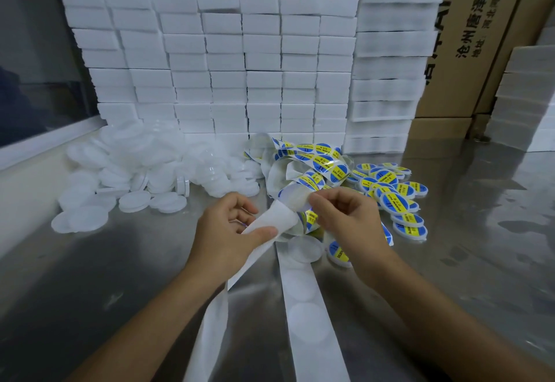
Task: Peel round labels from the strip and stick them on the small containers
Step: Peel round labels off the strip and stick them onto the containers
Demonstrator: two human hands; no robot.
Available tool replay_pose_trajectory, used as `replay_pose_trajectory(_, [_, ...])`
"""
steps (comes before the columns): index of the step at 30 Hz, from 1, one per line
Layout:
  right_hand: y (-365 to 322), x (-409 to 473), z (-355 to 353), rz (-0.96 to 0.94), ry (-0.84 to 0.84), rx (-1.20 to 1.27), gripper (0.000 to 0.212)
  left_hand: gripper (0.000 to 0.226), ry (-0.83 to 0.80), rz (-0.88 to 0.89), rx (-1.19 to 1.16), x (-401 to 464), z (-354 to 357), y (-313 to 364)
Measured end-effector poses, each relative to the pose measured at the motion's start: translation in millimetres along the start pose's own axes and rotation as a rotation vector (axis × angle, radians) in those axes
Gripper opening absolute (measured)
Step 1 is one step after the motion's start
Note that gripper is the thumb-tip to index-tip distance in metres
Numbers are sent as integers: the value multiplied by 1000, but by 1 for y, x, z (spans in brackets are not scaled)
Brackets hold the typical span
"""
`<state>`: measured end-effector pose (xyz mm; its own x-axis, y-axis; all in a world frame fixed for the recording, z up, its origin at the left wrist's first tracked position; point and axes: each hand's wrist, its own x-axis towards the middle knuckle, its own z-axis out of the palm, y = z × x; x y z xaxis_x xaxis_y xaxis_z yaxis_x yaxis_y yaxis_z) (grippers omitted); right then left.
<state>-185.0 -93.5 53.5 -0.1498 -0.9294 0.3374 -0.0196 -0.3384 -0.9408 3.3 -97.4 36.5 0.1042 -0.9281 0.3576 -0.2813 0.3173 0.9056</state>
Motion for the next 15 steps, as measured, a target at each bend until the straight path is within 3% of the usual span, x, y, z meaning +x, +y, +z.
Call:
replay_pose_trajectory(4, [0, 6, -4, 250, 23, 116, 14, 35, -3, -115, -94, 2, -2, -1])
replay_pose_trajectory(9, [-2, 7, -8, 304, 31, 199, 8, 32, 79, -287, -214, 9, -7, -8])
replay_pose_trajectory(12, [-4, 9, -10, 270, 69, 178, 7, 37, 235, -196, 82, 19, -21, -24])
replay_pose_trajectory(15, [-6, 10, -12, 252, 83, 178, 8, 22, 366, -49, 453, 29, -45, -43])
